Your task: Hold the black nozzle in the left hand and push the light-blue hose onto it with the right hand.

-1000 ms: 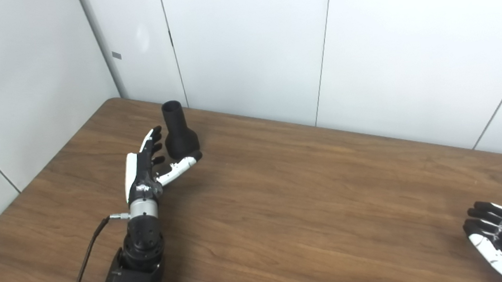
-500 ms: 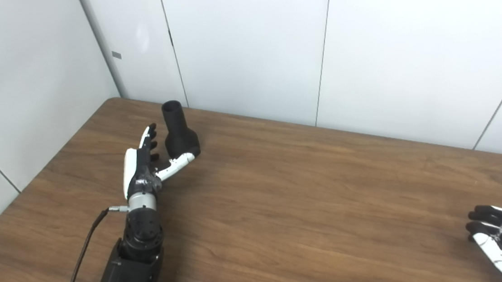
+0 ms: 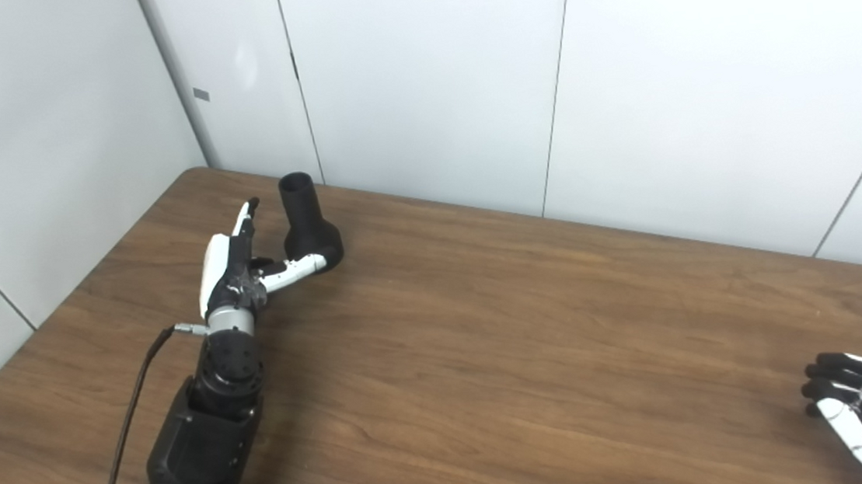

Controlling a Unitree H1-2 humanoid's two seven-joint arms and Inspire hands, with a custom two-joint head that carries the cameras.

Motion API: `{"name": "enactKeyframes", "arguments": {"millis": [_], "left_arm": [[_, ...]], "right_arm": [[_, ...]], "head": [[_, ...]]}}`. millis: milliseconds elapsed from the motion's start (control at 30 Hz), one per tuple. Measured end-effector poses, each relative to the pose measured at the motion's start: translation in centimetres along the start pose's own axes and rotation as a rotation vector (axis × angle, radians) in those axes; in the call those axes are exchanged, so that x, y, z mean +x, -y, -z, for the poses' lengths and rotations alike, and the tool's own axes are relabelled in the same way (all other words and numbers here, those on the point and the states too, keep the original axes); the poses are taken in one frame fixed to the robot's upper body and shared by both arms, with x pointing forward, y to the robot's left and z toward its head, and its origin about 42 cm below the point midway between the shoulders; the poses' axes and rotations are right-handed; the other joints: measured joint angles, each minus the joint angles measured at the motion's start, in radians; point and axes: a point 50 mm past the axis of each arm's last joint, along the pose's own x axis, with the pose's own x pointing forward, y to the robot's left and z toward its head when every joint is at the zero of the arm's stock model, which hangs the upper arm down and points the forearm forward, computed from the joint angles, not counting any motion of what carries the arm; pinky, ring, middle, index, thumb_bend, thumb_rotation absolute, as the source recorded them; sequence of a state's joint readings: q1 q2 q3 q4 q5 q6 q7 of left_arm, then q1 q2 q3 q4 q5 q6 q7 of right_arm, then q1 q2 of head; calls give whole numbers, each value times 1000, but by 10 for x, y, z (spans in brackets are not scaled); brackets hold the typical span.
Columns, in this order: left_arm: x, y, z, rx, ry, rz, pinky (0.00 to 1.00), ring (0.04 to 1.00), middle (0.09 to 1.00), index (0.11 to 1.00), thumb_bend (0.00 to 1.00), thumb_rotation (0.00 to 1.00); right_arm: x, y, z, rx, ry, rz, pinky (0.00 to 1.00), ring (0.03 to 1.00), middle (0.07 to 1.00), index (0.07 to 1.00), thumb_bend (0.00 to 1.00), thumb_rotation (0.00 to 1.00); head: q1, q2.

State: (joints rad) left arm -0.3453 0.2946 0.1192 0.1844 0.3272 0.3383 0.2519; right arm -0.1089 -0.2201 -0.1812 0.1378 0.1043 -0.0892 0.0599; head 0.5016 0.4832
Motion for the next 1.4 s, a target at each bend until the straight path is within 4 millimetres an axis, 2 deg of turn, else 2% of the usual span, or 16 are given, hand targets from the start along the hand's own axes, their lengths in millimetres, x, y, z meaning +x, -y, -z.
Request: {"name": "enactKeyframes", "arguments": {"millis": [133, 300, 433, 533, 600, 667, 833, 967, 1067, 1267, 1300, 1400], "left_arm": [[7, 3, -1, 78, 19, 23, 792, 911, 952, 961, 1000, 270], [10, 11, -3, 159, 36, 32, 828, 936, 959, 956, 1000, 241], [18, 16, -9, 212, 39, 36, 791, 922, 953, 961, 1000, 225], [25, 16, -14, 232, 41, 56, 801, 949, 964, 977, 1000, 273], [29, 14, -15, 250, 40, 78, 775, 934, 952, 972, 1000, 281], [29, 14, -15, 275, 45, 96, 750, 911, 933, 957, 1000, 277], [30, 18, -17, 295, 54, 105, 765, 894, 913, 938, 1000, 254], [32, 21, -19, 302, 57, 111, 743, 866, 899, 929, 1000, 295], [33, 23, -19, 305, 61, 117, 715, 833, 864, 913, 1000, 255], [32, 28, -18, 381, 127, 146, 717, 833, 843, 904, 1000, 272], [32, 29, -18, 404, 142, 151, 791, 821, 819, 891, 1000, 275], [30, 31, -17, 479, 182, 163, 878, 826, 820, 883, 1000, 277]], "right_arm": [[0, 1, 0, -2, -1, 1, 451, 554, 590, 568, 444, 385], [0, 2, 0, -1, -1, 2, 443, 546, 584, 564, 478, 412], [-1, 2, 0, -8, -2, 3, 434, 544, 586, 563, 490, 428], [-1, 2, 0, -8, -2, 3, 435, 545, 584, 558, 508, 437], [-1, 2, 0, -7, -2, 3, 434, 544, 582, 557, 519, 443], [-1, 3, 0, -8, -3, 4, 432, 544, 584, 556, 525, 437], [-2, 4, 1, -5, -3, 7, 425, 544, 583, 555, 559, 445], [-2, 5, 1, 0, -3, 7, 416, 534, 572, 545, 573, 446], [-2, 5, 1, 2, -3, 8, 418, 533, 572, 547, 596, 446], [-4, 7, 1, -1, -8, 11, 419, 536, 574, 544, 569, 446], [-4, 7, 1, 0, -8, 11, 416, 534, 574, 546, 586, 450], [-4, 7, 1, 1, -7, 12, 422, 539, 578, 552, 600, 452]], "head": [[-3, 3], [-6, 6], [-9, -3], [-11, -3], [-12, -2], [-12, -2], [-11, 0], [-11, 2], [-9, 3], [-9, 5], [-11, 6], [-12, 8]]}}
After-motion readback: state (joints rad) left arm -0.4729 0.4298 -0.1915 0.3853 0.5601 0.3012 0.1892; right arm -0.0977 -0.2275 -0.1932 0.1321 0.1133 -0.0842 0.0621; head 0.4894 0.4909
